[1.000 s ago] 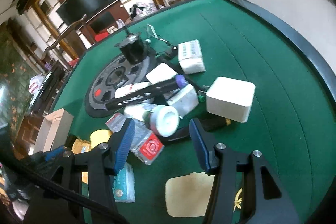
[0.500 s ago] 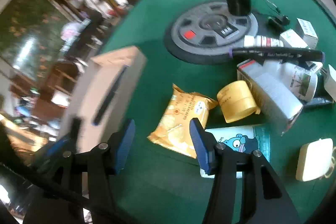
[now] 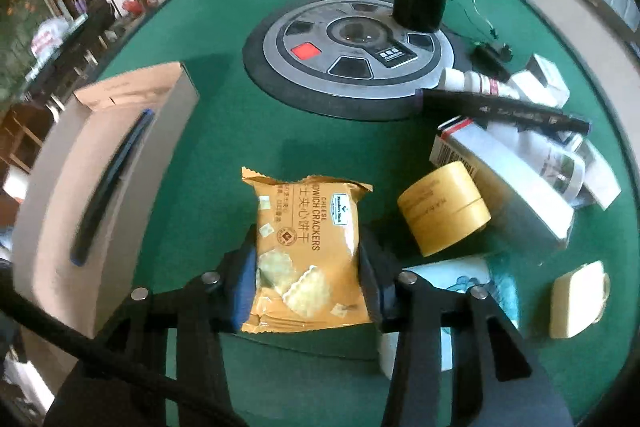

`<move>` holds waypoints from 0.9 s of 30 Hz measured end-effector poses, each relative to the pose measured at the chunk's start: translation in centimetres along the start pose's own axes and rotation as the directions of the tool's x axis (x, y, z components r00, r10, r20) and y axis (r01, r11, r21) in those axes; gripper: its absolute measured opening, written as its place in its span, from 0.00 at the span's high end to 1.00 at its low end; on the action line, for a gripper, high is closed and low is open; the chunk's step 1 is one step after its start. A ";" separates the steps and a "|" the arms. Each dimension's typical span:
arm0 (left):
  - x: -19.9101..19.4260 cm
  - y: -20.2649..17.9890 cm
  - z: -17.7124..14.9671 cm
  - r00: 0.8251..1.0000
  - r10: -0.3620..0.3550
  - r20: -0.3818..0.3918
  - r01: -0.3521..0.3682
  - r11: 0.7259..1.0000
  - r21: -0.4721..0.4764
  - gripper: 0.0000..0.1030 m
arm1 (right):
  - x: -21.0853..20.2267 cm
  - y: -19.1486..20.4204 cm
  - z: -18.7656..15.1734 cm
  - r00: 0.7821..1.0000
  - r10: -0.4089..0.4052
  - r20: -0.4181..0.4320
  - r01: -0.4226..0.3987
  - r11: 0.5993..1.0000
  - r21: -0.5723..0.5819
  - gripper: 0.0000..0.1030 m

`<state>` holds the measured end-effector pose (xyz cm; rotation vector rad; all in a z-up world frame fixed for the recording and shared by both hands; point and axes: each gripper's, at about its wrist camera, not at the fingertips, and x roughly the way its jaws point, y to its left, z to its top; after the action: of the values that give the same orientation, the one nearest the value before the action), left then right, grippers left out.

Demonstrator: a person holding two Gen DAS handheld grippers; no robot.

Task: Organize objects
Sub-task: 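Grasp the yellow cracker bag with the right tool while the left tool carries the lipstick, then lower the lipstick and cracker bag into the box and open both tools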

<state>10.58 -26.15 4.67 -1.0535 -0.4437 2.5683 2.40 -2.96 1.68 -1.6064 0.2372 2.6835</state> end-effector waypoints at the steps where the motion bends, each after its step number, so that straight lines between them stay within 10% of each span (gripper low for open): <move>1: -0.1 0.4 0.2 1.000 0.002 0.003 -0.002 1.000 -0.007 0.86 | -0.2 -0.2 0.0 1.000 0.027 0.003 -0.027 1.000 0.014 0.60; 9: 0.8 1.5 4.5 0.999 0.047 0.022 -0.047 0.999 0.012 0.86 | -4.4 2.8 2.3 0.970 0.241 0.043 -0.242 0.970 0.013 0.59; 14: 4.7 2.7 7.9 0.996 0.080 -0.042 -0.080 0.997 0.016 0.86 | -2.1 7.4 5.5 0.906 0.421 -0.047 -0.418 0.907 0.060 0.59; 19: 9.0 4.7 9.6 0.983 0.137 -0.125 -0.137 0.991 0.014 0.86 | 2.4 10.9 7.6 0.859 0.498 -0.119 -0.476 0.862 0.172 0.59; 27: 11.7 6.5 10.0 0.977 0.125 -0.172 -0.135 0.990 -0.046 0.86 | 6.6 12.7 7.7 0.852 0.497 -0.161 -0.454 0.857 0.244 0.59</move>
<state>-5.68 -28.79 1.61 -1.3498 -0.4192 2.5633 -8.51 -15.00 1.12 -1.9949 1.0038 2.6672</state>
